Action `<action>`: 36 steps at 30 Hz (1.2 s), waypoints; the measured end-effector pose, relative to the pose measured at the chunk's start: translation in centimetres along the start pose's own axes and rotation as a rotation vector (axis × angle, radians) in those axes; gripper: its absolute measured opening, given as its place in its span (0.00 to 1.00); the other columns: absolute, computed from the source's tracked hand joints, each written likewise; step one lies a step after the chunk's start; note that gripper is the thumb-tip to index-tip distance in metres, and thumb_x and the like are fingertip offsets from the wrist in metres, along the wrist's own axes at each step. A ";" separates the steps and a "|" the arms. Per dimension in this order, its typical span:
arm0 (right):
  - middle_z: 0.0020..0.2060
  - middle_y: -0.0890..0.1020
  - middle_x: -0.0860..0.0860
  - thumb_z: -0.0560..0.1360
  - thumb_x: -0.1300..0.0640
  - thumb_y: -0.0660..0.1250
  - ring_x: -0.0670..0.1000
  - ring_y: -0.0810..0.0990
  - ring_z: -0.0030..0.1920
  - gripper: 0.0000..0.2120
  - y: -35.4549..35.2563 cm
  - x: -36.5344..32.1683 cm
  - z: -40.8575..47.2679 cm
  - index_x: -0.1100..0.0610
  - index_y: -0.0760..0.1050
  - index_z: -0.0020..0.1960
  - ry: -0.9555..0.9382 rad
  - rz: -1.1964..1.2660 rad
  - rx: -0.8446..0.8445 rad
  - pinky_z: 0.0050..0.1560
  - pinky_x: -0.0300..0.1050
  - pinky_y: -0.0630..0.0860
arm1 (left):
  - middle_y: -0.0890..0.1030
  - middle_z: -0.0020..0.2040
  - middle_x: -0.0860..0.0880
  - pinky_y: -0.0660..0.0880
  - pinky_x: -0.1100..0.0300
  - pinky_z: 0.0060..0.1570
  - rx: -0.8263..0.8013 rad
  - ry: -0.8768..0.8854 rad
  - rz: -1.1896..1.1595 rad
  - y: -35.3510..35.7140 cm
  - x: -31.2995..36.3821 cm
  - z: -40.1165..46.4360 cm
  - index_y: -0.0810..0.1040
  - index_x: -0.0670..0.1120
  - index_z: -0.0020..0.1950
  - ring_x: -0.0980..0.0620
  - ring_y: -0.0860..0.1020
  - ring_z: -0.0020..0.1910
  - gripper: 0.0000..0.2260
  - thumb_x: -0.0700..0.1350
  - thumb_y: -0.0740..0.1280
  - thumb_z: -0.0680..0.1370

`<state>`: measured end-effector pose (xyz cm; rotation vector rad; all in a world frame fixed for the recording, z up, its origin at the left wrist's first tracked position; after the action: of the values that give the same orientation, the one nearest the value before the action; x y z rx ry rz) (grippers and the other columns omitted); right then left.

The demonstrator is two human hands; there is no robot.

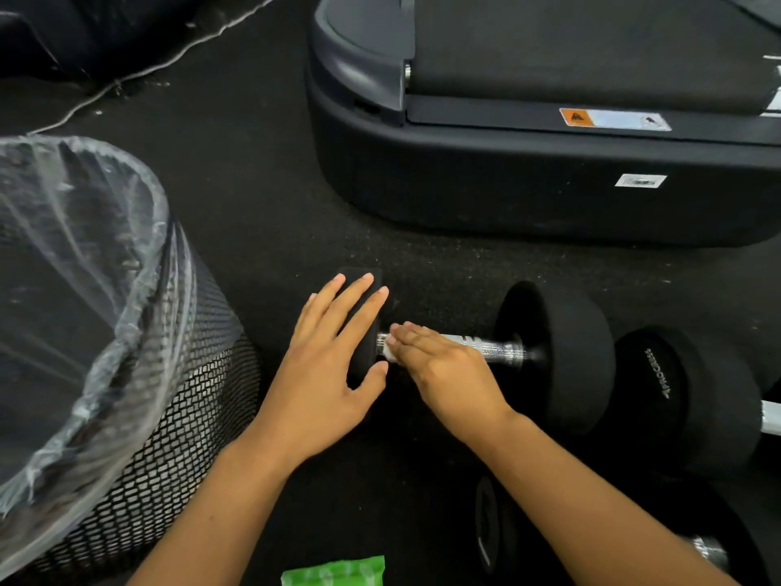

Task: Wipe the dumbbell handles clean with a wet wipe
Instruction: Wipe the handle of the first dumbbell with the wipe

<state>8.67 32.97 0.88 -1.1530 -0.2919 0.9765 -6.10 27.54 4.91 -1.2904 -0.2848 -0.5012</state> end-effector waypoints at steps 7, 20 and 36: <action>0.51 0.82 0.57 0.64 0.69 0.75 0.57 0.81 0.52 0.20 -0.9 -0.3 0.3 0.61 0.79 0.55 0.085 -0.008 -0.081 0.52 0.51 0.78 | 0.54 0.76 0.56 0.50 0.48 0.72 0.004 -0.001 -0.001 0.1 -0.1 -0.2 0.57 0.52 0.75 0.56 0.46 0.75 0.30 0.56 0.58 0.73; 0.39 0.80 0.57 0.77 0.59 0.60 0.59 0.78 0.44 0.08 -1.4 1.3 3.8 0.56 0.78 0.50 0.333 0.081 -0.414 0.43 0.53 0.76 | 0.54 0.76 0.56 0.50 0.49 0.72 0.008 -0.008 -0.010 0.1 -0.1 0.1 0.56 0.53 0.75 0.57 0.46 0.75 0.30 0.55 0.57 0.74; 0.37 0.81 0.54 0.77 0.55 0.62 0.56 0.79 0.40 0.07 -1.4 1.3 3.9 0.54 0.78 0.46 0.386 0.147 -0.410 0.42 0.52 0.76 | 0.54 0.76 0.56 0.51 0.47 0.72 -0.009 0.000 -0.023 0.1 -0.3 0.1 0.55 0.54 0.75 0.57 0.45 0.75 0.30 0.56 0.58 0.74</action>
<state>7.61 36.29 3.42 -1.7280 -0.0962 0.8181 -6.33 27.72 4.71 -1.2976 -0.2984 -0.5229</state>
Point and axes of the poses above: each hand's wrist, its own z-axis towards the middle knuckle, its own y-axis out of the palm, x = y × z, the point moved 2 cm from there along z, towards the middle knuckle
